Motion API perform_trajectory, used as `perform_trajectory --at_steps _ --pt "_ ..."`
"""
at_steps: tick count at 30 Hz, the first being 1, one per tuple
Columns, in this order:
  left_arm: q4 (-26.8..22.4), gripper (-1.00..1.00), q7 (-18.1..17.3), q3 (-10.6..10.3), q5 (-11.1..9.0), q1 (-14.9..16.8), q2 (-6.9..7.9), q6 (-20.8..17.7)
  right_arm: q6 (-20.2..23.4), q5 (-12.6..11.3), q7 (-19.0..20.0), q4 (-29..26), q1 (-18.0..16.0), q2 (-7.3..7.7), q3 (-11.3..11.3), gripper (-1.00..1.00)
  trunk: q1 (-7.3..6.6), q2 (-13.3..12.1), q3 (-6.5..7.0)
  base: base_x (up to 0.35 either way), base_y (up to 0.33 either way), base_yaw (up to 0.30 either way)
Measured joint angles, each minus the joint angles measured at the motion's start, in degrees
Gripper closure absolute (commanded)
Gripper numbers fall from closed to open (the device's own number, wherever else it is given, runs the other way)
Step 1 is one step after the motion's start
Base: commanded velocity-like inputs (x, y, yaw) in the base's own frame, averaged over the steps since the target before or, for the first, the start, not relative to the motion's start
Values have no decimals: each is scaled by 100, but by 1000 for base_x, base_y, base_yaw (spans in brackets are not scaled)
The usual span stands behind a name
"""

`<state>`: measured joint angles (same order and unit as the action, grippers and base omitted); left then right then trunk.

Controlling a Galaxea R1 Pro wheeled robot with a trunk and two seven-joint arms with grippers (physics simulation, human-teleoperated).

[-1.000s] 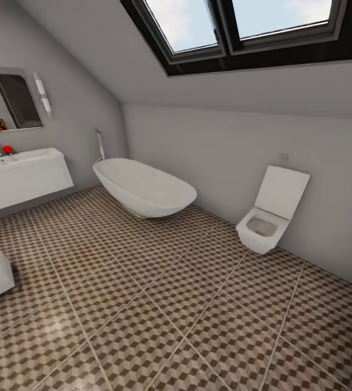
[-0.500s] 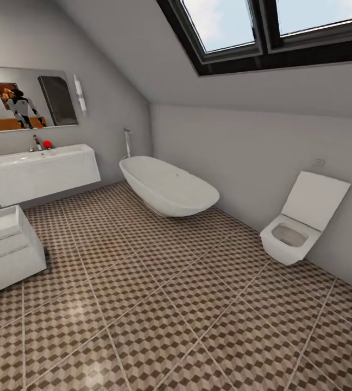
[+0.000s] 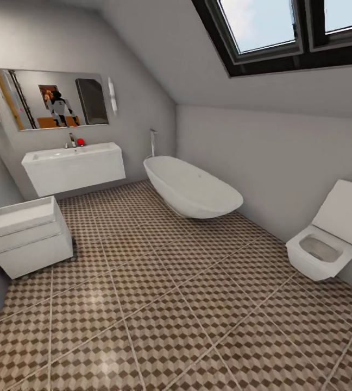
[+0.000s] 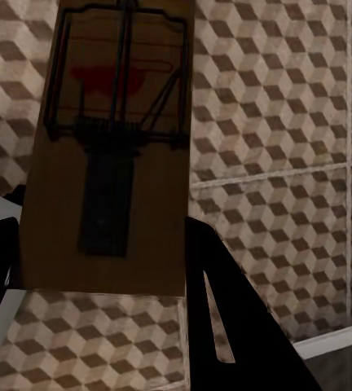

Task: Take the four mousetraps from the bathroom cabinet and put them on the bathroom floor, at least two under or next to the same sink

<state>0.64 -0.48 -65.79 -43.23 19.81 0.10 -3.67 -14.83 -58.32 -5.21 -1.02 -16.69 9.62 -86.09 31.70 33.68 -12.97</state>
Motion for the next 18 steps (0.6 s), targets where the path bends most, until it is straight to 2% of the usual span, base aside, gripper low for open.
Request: perform_trajectory --at_steps 18 --pt "-2 100 8 0 0 0 0 0 -3 -2 1 5 0 1 0 100 0 0 74 0 0 280"
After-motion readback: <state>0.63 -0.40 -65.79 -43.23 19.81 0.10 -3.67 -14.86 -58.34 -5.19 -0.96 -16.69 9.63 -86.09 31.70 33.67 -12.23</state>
